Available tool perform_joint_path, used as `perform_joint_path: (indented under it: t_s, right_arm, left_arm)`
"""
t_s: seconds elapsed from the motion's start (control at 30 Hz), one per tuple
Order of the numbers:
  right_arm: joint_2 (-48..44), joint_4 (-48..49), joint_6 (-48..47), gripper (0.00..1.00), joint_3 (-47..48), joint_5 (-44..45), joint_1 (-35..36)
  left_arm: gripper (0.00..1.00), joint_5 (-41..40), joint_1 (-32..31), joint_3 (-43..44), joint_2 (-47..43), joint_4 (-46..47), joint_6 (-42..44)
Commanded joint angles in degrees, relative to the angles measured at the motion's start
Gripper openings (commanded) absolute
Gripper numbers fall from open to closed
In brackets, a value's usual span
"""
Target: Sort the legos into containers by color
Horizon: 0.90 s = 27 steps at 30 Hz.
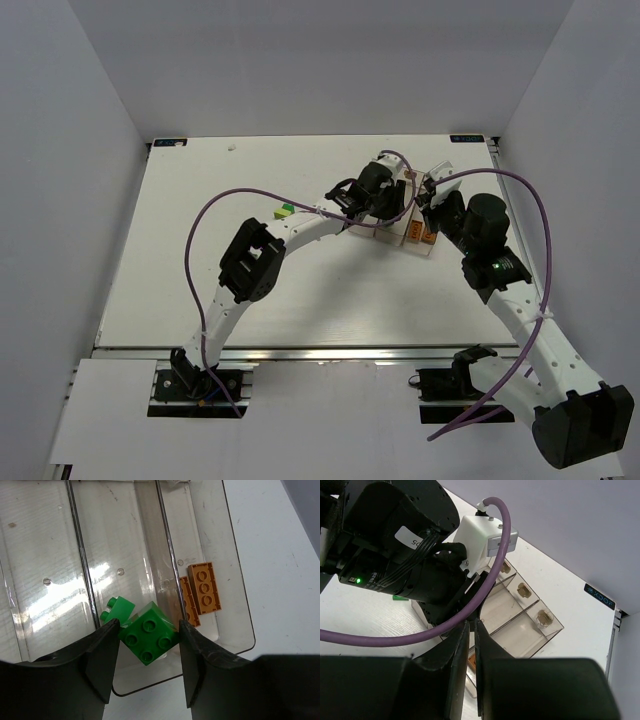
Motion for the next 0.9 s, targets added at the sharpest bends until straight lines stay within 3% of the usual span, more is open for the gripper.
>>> perform_joint_path:
  t_s: [0.0, 0.17, 0.57, 0.73, 0.83, 0.87]
  right_arm:
    - [0.12, 2.55, -0.57, 0.16, -0.23, -0.91, 0.37]
    - [0.12, 2.54, -0.57, 0.18, -0.23, -0.82, 0.28]
    - [0.64, 2.2, -0.92, 0.2, -0.23, -1.52, 0.02]
    - [1.78, 0.97, -1.71, 0.25, 0.3, -3.98, 0.02]
    - [3.01, 0.0, -2.33, 0.37, 0.47, -6.44, 0.02]
    - [3.45, -0.35, -2.42, 0.46, 0.65, -7.23, 0.02]
  left_arm:
    - [0.59, -1.02, -0.24, -0.57, -4.94, -0.28, 0.13]
    - [0.65, -1.2, -0.33, -1.89, -6.97, -0.8, 0.48]
    - [0.69, -4.18, 0.81, -9.01, -15.66, -2.64, 3.39]
    - [0.71, -4.54, 4.59, -22.0, -28.46, -3.7, 2.77]
    - [0.73, -2.25, 8.54, -33.86, -36.47, -1.07, 1.28]
    - [0.76, -1.29, 10.55, -36.58, -41.98, -0.63, 0.93]
